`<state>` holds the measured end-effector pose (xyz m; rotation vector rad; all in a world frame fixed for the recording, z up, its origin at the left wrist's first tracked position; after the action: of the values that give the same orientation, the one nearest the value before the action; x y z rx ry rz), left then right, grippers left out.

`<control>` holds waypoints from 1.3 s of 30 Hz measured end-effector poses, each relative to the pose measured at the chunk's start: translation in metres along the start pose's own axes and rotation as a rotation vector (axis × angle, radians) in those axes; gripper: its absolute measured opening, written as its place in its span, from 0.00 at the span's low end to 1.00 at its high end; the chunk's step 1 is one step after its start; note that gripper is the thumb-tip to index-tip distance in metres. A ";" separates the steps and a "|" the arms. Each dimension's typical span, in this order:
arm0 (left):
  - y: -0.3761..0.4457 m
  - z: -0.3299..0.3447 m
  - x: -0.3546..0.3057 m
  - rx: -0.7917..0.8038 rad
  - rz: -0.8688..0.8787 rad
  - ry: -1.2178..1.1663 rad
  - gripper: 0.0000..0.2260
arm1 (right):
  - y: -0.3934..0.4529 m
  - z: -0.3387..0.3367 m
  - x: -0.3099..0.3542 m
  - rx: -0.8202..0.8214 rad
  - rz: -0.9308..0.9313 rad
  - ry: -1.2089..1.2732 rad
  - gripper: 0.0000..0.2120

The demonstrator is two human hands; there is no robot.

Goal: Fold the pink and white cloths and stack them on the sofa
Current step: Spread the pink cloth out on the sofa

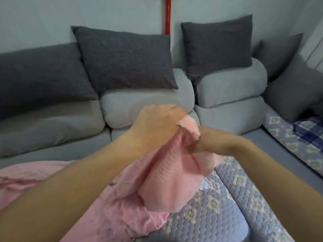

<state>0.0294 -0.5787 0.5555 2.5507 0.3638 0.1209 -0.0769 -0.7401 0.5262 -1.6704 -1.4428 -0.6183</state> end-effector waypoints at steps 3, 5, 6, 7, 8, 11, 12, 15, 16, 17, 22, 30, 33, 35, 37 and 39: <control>0.004 -0.025 0.014 -0.197 -0.140 -0.091 0.12 | 0.027 0.009 -0.031 0.013 0.106 -0.018 0.17; 0.007 -0.044 0.039 -0.366 -0.357 -0.267 0.09 | 0.041 0.019 -0.059 -0.055 0.189 -0.139 0.14; 0.011 -0.054 0.053 -0.455 -0.450 -0.327 0.07 | 0.044 0.026 -0.075 -0.097 0.226 -0.127 0.11; 0.014 -0.064 0.062 -0.523 -0.525 -0.355 0.05 | 0.046 0.032 -0.089 -0.148 0.247 -0.068 0.08; 0.016 -0.072 0.072 -0.556 -0.605 -0.381 0.05 | 0.046 0.035 -0.102 -0.204 0.257 -0.037 0.05; 0.012 -0.077 0.103 -0.540 -0.900 -0.513 0.06 | 0.050 0.008 -0.113 -0.529 0.287 -0.107 0.10; 0.008 -0.074 0.112 -0.481 -0.975 -0.510 0.05 | 0.048 -0.008 -0.108 -0.666 0.320 -0.137 0.11; -0.001 -0.059 0.106 -0.148 -0.929 -0.315 0.17 | 0.025 -0.052 -0.051 -0.890 0.275 -0.210 0.19; 0.003 -0.052 0.093 -0.041 -0.798 -0.307 0.27 | 0.016 -0.059 -0.023 -0.865 0.187 -0.249 0.15; 0.007 -0.046 0.074 0.067 -0.640 -0.372 0.37 | 0.007 -0.060 0.006 -0.795 0.103 -0.292 0.11; 0.023 -0.013 -0.006 0.559 -0.250 -0.694 0.17 | -0.020 -0.037 0.089 -0.505 -0.196 -0.130 0.08; 0.038 -0.024 0.027 0.091 -0.290 -0.260 0.16 | -0.005 0.047 -0.052 -0.086 0.225 0.257 0.16; 0.048 -0.026 0.044 -0.116 -0.422 -0.289 0.15 | -0.003 0.070 -0.111 -0.082 0.411 0.197 0.19; 0.057 -0.027 0.070 -0.217 -0.536 -0.337 0.14 | -0.016 0.078 -0.149 -0.166 0.541 0.154 0.14; 0.063 -0.018 0.080 -0.191 -0.590 -0.358 0.13 | -0.034 0.077 -0.179 -0.369 0.659 0.012 0.08; 0.070 0.009 0.076 -0.073 -0.585 -0.350 0.13 | -0.055 0.056 -0.194 -0.632 0.777 -0.221 0.09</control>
<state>0.1196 -0.6186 0.5869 2.2320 0.9168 -0.5099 -0.1813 -0.8015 0.3557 -2.6498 -0.6242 -0.4621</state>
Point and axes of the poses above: each hand's wrist, its own y-axis towards the middle knuckle, its own z-axis out of the palm, x = y × z, the point moved 1 cm from there along y, towards the middle knuckle, and after that the axes turned 2 degrees about x, right-handed, at the moved point
